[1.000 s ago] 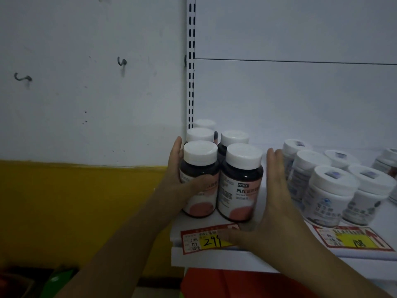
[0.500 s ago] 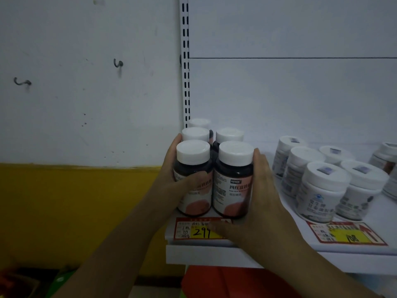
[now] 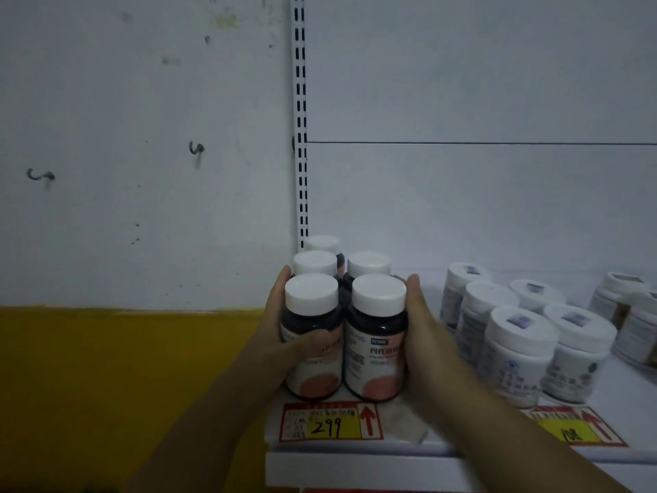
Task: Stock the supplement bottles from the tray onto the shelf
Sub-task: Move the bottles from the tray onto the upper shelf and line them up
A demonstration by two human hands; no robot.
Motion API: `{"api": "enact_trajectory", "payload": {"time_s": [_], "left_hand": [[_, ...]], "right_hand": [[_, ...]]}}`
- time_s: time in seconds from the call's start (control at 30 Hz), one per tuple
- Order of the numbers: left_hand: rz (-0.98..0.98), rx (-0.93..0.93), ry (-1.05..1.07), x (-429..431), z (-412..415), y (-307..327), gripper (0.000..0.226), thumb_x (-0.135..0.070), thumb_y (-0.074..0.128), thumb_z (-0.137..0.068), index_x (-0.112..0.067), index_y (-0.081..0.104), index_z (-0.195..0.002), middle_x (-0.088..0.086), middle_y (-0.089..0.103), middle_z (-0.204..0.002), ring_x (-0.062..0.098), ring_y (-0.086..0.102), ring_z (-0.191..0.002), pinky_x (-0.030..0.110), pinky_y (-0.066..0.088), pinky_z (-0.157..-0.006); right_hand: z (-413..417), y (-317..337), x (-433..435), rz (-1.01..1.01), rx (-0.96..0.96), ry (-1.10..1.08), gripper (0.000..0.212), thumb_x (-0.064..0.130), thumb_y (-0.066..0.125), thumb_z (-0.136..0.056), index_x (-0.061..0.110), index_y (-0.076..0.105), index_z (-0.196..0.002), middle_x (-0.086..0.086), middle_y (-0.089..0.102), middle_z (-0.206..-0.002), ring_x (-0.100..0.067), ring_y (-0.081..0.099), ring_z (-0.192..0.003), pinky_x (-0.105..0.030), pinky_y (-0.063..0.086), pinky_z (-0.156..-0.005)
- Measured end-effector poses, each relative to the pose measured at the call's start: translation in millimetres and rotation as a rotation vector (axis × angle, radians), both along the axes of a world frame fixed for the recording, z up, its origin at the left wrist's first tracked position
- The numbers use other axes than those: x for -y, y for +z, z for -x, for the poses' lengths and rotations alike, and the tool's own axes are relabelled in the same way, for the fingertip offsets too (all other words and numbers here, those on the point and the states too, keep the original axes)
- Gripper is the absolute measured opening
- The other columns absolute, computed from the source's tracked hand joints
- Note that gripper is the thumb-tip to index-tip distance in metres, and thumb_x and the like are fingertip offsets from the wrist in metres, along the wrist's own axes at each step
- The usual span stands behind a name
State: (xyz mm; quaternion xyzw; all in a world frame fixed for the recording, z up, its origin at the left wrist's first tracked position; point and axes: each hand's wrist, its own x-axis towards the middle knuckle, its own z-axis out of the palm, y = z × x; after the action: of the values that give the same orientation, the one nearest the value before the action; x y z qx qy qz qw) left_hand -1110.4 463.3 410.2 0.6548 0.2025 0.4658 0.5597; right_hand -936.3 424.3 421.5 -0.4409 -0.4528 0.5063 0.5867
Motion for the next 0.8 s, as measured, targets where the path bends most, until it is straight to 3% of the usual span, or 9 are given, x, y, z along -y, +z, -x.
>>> {"api": "enact_trajectory", "payload": {"time_s": [0.07,0.13,0.2,0.27,0.33,0.43,0.5,0.63,0.8], "left_hand": [[-0.003,0.007,-0.013,0,0,0,0.084,-0.045,0.084,-0.057,-0.053,0.04,-0.128,-0.004,0.06,-0.13,0.022,0.06,-0.116,0.036,0.055,-0.083],[0.022,0.003,-0.019,-2,0,-2,0.087,-0.055,0.079,-0.06,-0.05,0.034,-0.135,-0.002,0.056,-0.135,0.024,0.057,-0.12,0.047,0.052,-0.09],[0.086,0.012,0.016,-4,0,-1,0.081,-0.064,0.066,-0.068,-0.046,0.032,-0.139,0.0,0.05,-0.142,0.026,0.052,-0.125,0.055,0.044,-0.099],[0.213,0.039,0.125,-9,0,7,0.081,-0.07,0.056,-0.068,-0.044,0.032,-0.141,-0.003,0.043,-0.147,0.024,0.046,-0.131,0.056,0.035,-0.107],[0.312,0.054,0.208,-14,-1,15,0.078,-0.072,0.049,-0.071,-0.038,0.036,-0.14,-0.008,0.046,-0.143,0.019,0.047,-0.129,0.051,0.034,-0.109],[0.375,0.04,0.23,-20,-7,29,0.044,-0.058,0.034,-0.091,-0.033,0.067,-0.105,-0.013,0.072,-0.103,0.01,0.069,-0.096,0.037,0.051,-0.084],[0.401,0.023,0.217,-25,-9,29,0.047,-0.053,0.032,-0.094,-0.028,0.072,-0.094,-0.001,0.076,-0.099,0.017,0.071,-0.094,0.037,0.052,-0.079],[0.395,0.015,0.169,-30,-9,25,0.047,-0.051,0.041,-0.092,-0.017,0.066,-0.114,0.011,0.072,-0.109,0.027,0.066,-0.105,0.046,0.049,-0.094],[0.352,0.003,0.173,-35,-8,24,0.044,-0.052,0.041,-0.091,-0.022,0.068,-0.108,0.006,0.075,-0.101,0.022,0.071,-0.093,0.038,0.053,-0.078]], "right_hand": [[-1,2,2,-0.002,0.005,0.016,0.051,0.069,0.029,-0.084,0.042,0.066,-0.105,0.003,0.073,-0.107,-0.018,0.068,-0.101,-0.048,0.049,-0.094],[-3,6,6,-0.024,0.016,0.009,0.044,0.066,0.026,-0.088,0.049,0.062,-0.108,0.014,0.068,-0.114,-0.009,0.063,-0.107,-0.044,0.049,-0.094],[-5,22,5,-0.126,0.171,-0.189,0.038,0.061,0.027,-0.091,0.052,0.052,-0.118,0.032,0.053,-0.121,0.006,0.05,-0.111,-0.035,0.042,-0.1],[-5,57,-3,-0.313,0.353,-0.329,0.027,0.055,0.035,-0.092,0.049,0.049,-0.115,0.041,0.046,-0.111,0.018,0.044,-0.101,-0.022,0.038,-0.091],[2,93,-23,-0.395,0.581,-0.276,0.02,0.048,0.044,-0.09,0.041,0.054,-0.107,0.03,0.053,-0.106,0.013,0.048,-0.098,-0.015,0.036,-0.078],[18,119,-64,-0.247,1.059,-0.04,0.039,0.042,0.047,-0.092,0.021,0.054,-0.124,0.003,0.054,-0.131,-0.016,0.051,-0.114,-0.026,0.038,-0.088],[24,119,-84,-0.099,1.292,0.122,0.047,0.044,0.047,-0.093,0.017,0.05,-0.131,-0.003,0.05,-0.137,-0.021,0.05,-0.118,-0.029,0.036,-0.094],[22,111,-102,0.026,1.242,0.168,0.04,0.046,0.054,-0.086,0.023,0.054,-0.119,-0.005,0.065,-0.112,-0.024,0.066,-0.095,-0.043,0.05,-0.094],[23,109,-104,-0.023,1.299,0.142,0.034,0.045,0.053,-0.086,0.025,0.054,-0.114,0.002,0.059,-0.103,-0.02,0.061,-0.087,-0.037,0.05,-0.087]]}}
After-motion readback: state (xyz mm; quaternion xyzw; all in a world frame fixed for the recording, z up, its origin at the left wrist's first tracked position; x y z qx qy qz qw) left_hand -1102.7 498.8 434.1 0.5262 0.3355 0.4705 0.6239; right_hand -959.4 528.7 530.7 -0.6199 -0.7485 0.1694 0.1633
